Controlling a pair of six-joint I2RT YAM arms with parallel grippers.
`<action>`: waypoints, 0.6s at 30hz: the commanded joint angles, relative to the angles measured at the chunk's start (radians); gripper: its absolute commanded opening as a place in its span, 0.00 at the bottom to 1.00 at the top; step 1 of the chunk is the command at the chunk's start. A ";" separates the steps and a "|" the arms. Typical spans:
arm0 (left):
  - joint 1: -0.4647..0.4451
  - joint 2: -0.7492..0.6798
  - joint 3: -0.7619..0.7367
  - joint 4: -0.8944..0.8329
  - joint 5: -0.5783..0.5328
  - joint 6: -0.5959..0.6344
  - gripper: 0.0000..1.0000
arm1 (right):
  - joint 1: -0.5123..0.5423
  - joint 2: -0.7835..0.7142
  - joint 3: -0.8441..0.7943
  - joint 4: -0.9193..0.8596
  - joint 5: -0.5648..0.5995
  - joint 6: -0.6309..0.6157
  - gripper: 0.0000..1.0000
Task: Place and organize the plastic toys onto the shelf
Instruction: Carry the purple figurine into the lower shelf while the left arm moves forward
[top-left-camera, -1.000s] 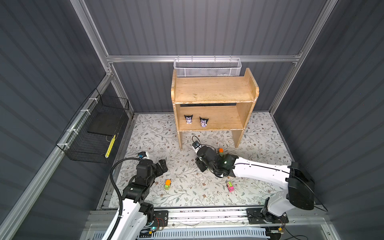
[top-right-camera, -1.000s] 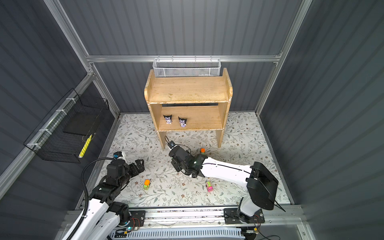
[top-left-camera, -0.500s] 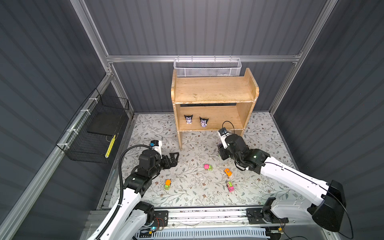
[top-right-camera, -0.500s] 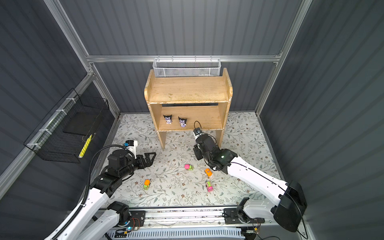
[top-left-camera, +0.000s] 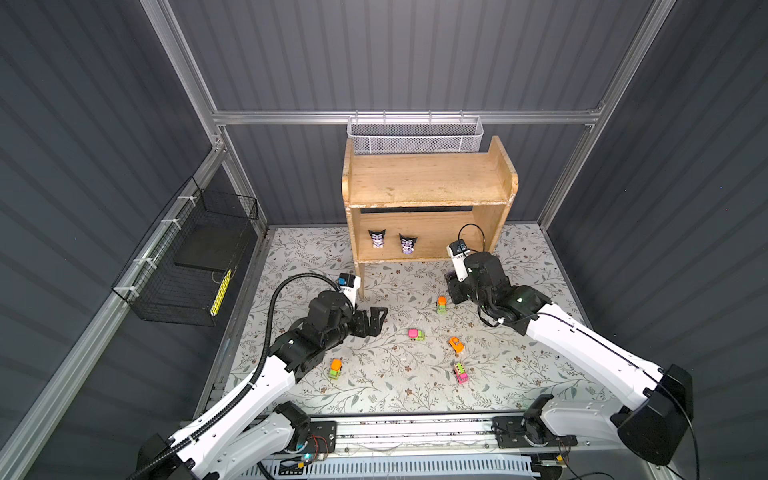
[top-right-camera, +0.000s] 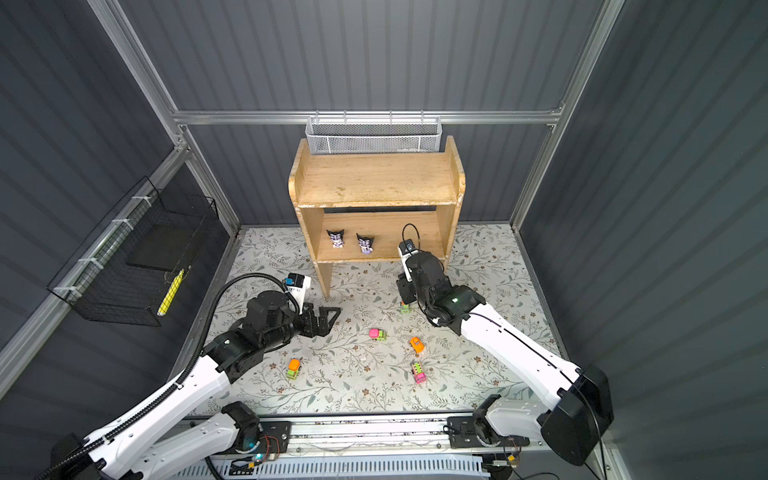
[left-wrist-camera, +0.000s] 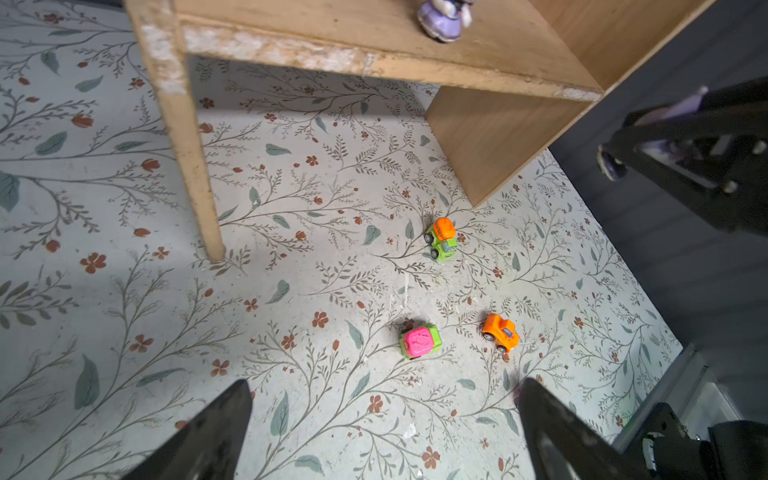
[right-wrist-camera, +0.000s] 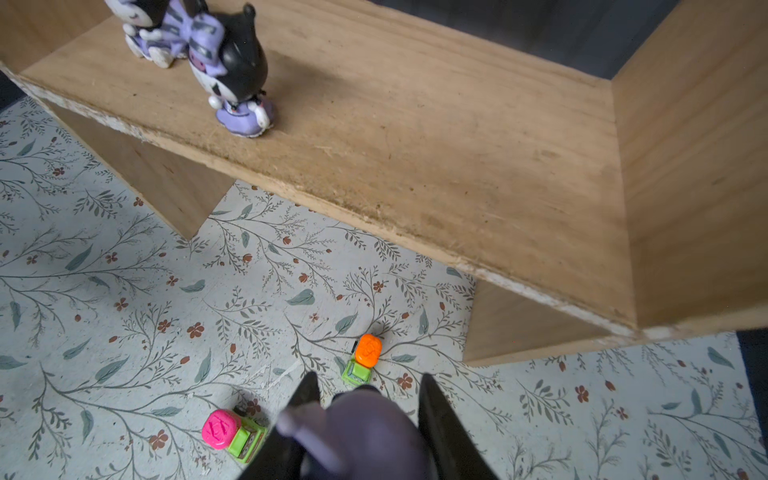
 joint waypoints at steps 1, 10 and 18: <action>-0.051 0.030 0.047 0.020 -0.057 0.051 1.00 | -0.024 0.025 0.049 0.037 -0.022 -0.025 0.30; -0.078 0.061 0.058 0.036 -0.091 0.066 1.00 | -0.073 0.085 0.070 0.144 -0.050 -0.020 0.30; -0.081 0.079 0.094 0.022 -0.102 0.087 1.00 | -0.106 0.126 0.082 0.194 -0.079 -0.017 0.30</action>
